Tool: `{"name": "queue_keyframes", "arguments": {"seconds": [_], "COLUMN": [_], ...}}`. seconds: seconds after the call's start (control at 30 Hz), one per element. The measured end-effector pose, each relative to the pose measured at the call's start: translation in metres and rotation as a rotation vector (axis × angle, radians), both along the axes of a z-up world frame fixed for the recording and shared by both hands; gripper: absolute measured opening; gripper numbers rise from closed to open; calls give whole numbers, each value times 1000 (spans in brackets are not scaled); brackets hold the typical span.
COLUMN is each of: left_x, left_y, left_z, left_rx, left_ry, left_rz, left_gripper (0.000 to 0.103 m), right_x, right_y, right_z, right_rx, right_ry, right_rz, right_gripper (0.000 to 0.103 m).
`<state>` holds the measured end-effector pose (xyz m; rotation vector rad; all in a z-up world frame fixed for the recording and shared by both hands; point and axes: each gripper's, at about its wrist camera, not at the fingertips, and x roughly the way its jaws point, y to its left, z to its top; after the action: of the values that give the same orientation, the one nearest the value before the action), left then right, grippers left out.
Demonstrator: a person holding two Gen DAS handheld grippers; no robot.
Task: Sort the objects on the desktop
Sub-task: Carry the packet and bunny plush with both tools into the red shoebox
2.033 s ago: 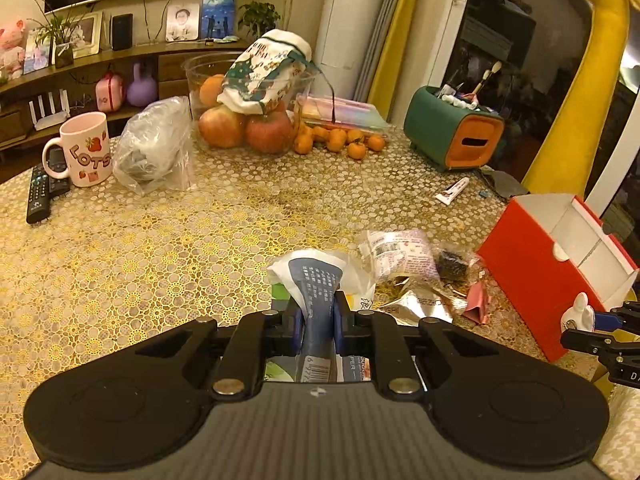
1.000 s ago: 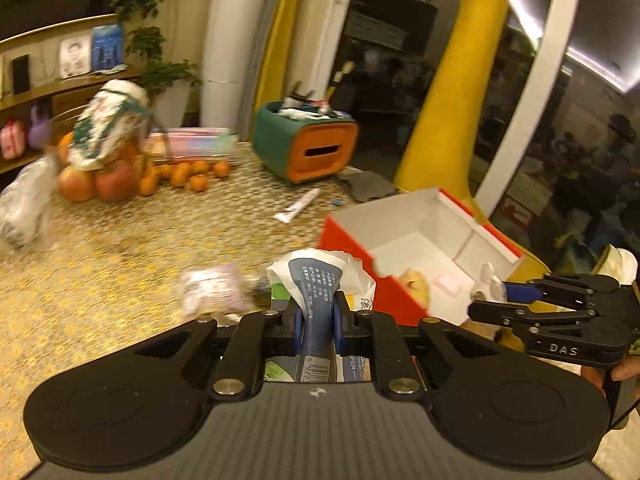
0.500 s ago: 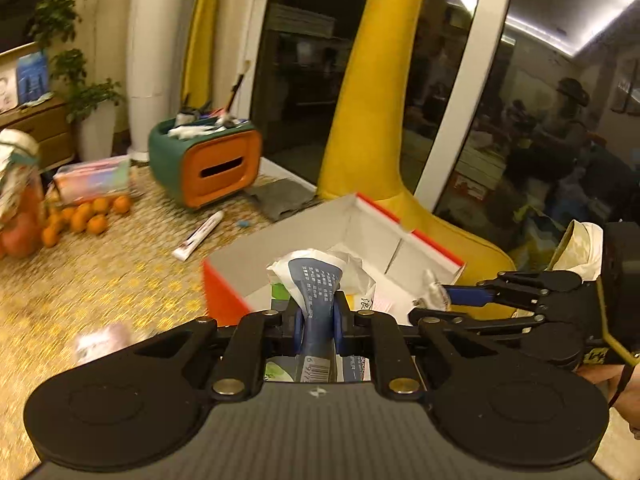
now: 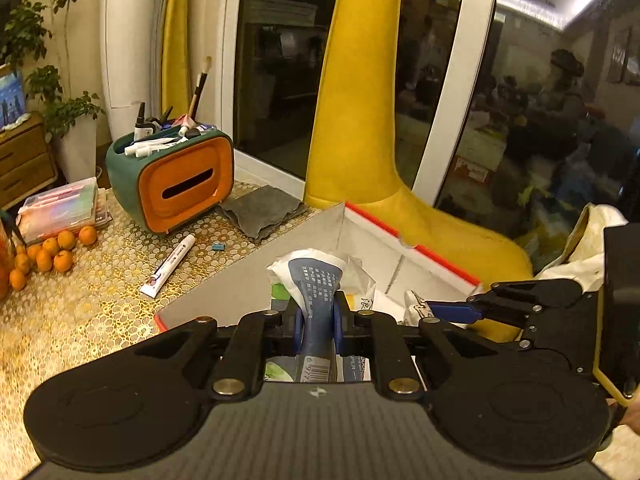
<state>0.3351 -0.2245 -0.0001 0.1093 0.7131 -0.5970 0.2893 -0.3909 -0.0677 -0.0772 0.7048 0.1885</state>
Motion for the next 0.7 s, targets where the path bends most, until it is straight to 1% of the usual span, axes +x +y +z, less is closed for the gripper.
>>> {"name": "queue_keyframes", "arguments": {"seconds": [0.13, 0.27, 0.37, 0.43, 0.57, 0.7], "left_x": [15, 29, 36, 42, 52, 60], "left_y": [-11, -23, -36, -42, -52, -61], "left_z": [-19, -33, -44, -53, -65, -76], "left_rx": [55, 140, 245, 292, 337, 366], "left_ry": [13, 3, -20, -20, -2, 24], "left_rz": [13, 45, 49, 45, 38, 21], "left_gripper": [14, 14, 14, 14, 14, 14], "right_x": [13, 24, 31, 35, 38, 43], "right_y": [-3, -4, -4, -3, -1, -4], "right_z": [-14, -28, -36, -42, -49, -53], "right_rx": [-15, -47, -63, -79, -98, -103], "right_ry": [40, 73, 104, 126, 150, 190], "right_rz": [-11, -14, -10, -6, 10, -9], "right_gripper": [36, 36, 36, 36, 36, 36]}}
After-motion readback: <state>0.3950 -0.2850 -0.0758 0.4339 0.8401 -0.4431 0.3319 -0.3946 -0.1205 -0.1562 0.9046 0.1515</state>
